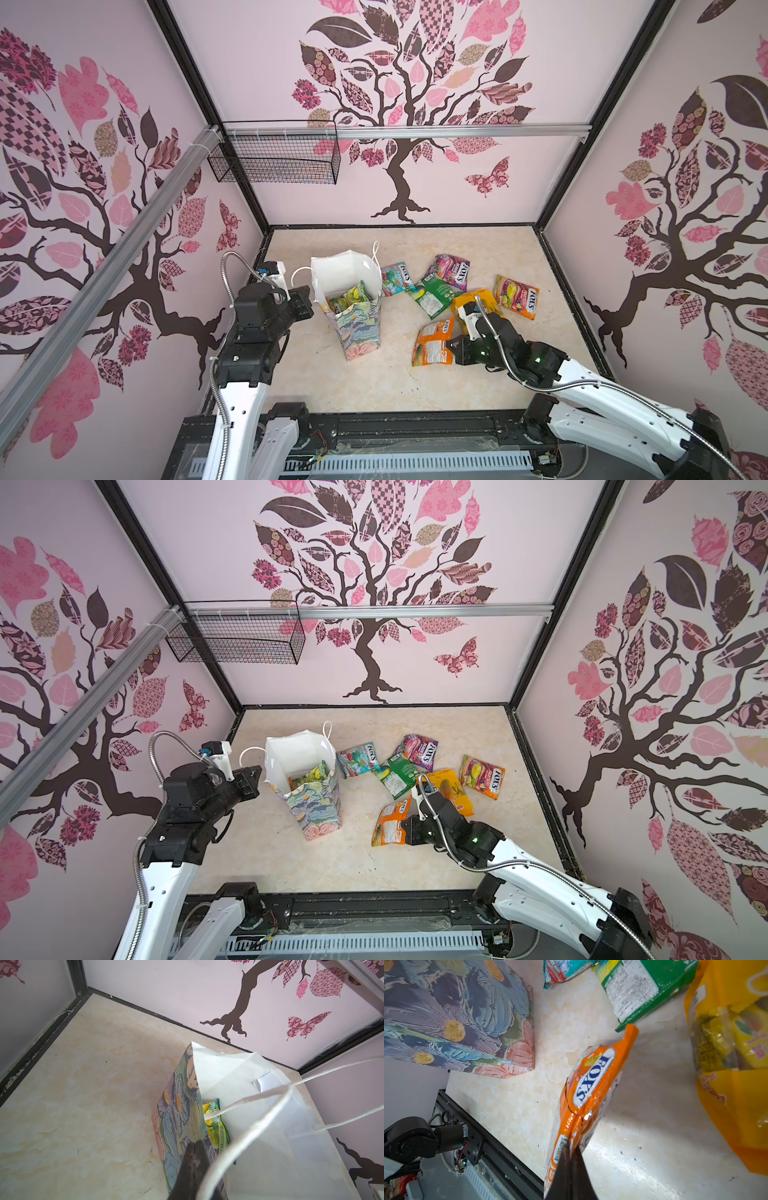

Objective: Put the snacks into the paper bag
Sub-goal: 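Lift the orange FOX'S Fruits bag with the right gripper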

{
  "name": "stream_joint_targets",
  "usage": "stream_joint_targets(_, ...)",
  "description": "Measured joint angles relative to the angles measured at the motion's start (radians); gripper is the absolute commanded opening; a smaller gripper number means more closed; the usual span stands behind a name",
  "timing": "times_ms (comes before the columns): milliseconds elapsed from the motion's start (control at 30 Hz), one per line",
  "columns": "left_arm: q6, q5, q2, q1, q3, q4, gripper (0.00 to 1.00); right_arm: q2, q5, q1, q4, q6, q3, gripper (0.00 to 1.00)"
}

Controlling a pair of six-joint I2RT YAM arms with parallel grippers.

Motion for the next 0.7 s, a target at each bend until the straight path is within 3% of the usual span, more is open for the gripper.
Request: stream_joint_targets(700, 0.0, -0.004, -0.009, 0.0, 0.0, 0.0, 0.03, 0.147, -0.082, 0.0, -0.161, -0.175, 0.384, 0.0)
